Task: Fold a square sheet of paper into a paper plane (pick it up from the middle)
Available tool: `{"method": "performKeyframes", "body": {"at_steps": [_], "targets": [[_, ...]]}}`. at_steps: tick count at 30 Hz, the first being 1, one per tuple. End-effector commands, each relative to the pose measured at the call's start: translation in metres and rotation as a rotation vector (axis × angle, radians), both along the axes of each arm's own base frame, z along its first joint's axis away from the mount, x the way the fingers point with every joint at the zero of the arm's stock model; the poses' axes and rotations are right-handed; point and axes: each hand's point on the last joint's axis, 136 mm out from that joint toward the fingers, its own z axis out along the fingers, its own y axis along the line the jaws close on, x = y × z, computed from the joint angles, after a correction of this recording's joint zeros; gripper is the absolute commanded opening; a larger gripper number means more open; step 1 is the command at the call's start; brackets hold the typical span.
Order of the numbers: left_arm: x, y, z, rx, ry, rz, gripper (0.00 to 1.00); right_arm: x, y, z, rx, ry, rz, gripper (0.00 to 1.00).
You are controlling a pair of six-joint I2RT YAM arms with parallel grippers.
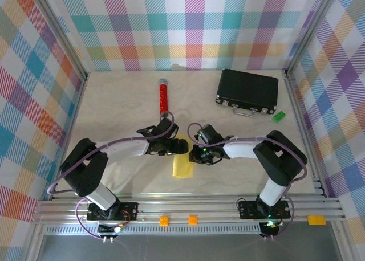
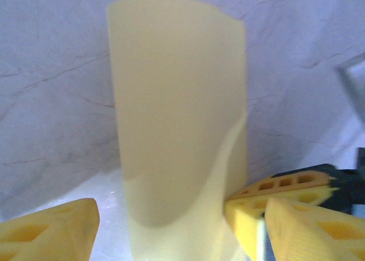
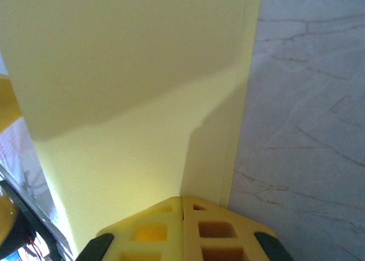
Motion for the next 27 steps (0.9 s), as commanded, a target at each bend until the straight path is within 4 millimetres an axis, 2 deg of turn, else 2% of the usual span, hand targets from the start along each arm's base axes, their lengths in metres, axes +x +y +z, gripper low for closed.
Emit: {"method": "performKeyframes", "body": {"at_steps": [1,7,9,14,23,27], "targets": [[-0.001,-0.006,0.001,-0.077,0.01,0.029,0.74,-0.022,-0.019,-0.016,-0.094,0.072,0.036,0.07],[-0.005,0.004,-0.011,-0.025,0.03,0.047,0.73,-0.022,-0.021,-0.017,-0.097,0.075,0.018,0.07],[-0.006,0.006,-0.013,-0.015,0.031,0.044,0.68,-0.021,-0.021,-0.017,-0.099,0.075,0.012,0.07],[-0.011,0.001,-0.02,-0.047,0.051,0.024,0.59,-0.021,-0.021,-0.021,-0.098,0.083,0.001,0.07],[-0.017,0.001,-0.039,-0.029,0.096,0.012,0.58,-0.022,-0.021,-0.021,-0.094,0.093,-0.007,0.07],[-0.018,0.001,-0.043,-0.021,0.103,0.004,0.54,-0.021,-0.02,-0.018,-0.088,0.087,-0.012,0.09]]}}
